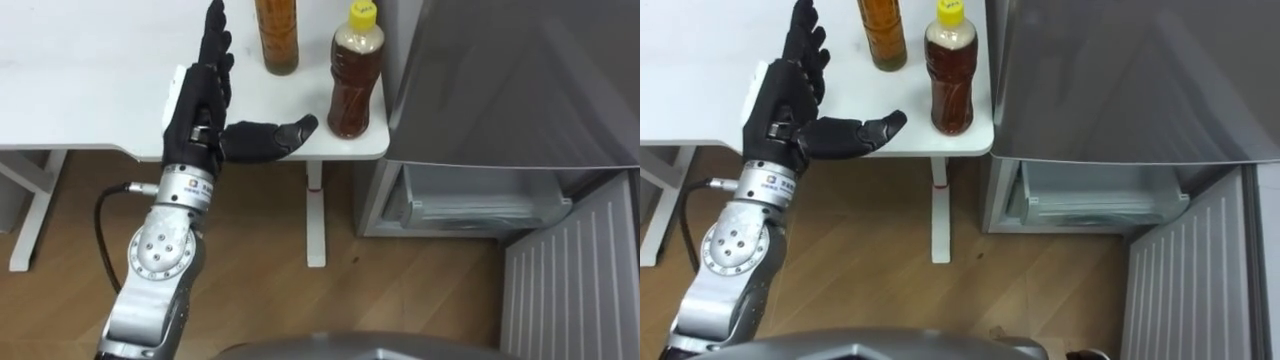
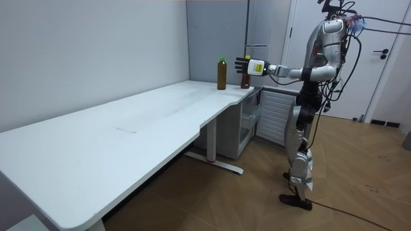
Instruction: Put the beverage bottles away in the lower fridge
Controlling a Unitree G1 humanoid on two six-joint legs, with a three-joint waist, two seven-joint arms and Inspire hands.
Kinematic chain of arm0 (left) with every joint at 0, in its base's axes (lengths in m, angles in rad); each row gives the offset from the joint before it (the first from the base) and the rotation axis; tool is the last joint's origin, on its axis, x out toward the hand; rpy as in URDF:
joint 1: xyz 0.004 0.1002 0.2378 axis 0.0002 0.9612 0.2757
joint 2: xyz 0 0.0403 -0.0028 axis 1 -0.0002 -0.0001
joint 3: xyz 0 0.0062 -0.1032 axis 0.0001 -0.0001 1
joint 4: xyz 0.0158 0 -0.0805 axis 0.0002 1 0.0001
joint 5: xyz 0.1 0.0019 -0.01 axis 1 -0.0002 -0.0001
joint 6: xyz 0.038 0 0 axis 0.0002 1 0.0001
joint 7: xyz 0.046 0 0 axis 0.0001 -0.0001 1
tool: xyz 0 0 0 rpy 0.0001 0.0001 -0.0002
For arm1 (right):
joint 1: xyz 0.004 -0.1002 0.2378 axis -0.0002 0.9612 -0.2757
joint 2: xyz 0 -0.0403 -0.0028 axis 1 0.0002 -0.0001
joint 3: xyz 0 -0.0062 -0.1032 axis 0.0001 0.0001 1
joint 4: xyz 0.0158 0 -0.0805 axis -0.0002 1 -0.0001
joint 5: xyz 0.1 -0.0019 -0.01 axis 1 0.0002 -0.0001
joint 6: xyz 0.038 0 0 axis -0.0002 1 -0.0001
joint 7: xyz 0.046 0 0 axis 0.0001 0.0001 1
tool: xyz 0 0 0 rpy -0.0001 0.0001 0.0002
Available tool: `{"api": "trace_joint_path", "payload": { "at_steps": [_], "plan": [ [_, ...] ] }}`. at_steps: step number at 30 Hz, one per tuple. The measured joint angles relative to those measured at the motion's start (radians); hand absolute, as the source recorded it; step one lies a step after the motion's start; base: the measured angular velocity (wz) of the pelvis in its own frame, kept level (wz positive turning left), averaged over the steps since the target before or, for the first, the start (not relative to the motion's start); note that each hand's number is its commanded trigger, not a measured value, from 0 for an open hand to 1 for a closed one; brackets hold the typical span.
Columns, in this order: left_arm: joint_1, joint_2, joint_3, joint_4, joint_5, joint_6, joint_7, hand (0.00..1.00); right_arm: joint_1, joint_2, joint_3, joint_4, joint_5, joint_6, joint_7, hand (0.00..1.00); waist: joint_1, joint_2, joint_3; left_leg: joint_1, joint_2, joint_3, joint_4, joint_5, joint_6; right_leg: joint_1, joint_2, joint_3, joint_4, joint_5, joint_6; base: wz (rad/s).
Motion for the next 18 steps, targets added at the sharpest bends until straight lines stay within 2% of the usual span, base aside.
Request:
{"api": "trace_joint_path", "payload": {
  "at_steps": [4,12,18],
  "plan": [
    [0.000,0.017,0.000,0.001,0.000,0.000,-0.022,0.00,0.000,0.000,-0.001,-0.001,-0.005,-0.001,0.000,0.00,-0.007,0.005,-0.0020,-0.001,0.000,-0.001,0.000,0.000,0.000,0.000,0.000,0.001,-0.001,0.000,0.000,0.00],
    [-0.001,0.018,0.001,0.008,-0.001,0.000,-0.062,0.00,-0.003,0.000,0.000,-0.001,-0.007,-0.002,-0.002,0.00,-0.025,0.009,0.0017,-0.001,0.000,0.000,0.000,0.000,0.000,0.000,0.001,0.003,0.000,0.000,0.000,0.00],
    [-0.034,0.018,0.004,0.077,-0.001,0.003,-0.085,0.00,0.000,0.003,0.000,-0.002,-0.007,0.000,-0.003,0.00,-0.032,0.007,0.0027,-0.001,0.000,0.001,0.001,0.000,0.000,0.003,0.000,0.003,0.003,0.000,0.000,0.00]
  ]
}}
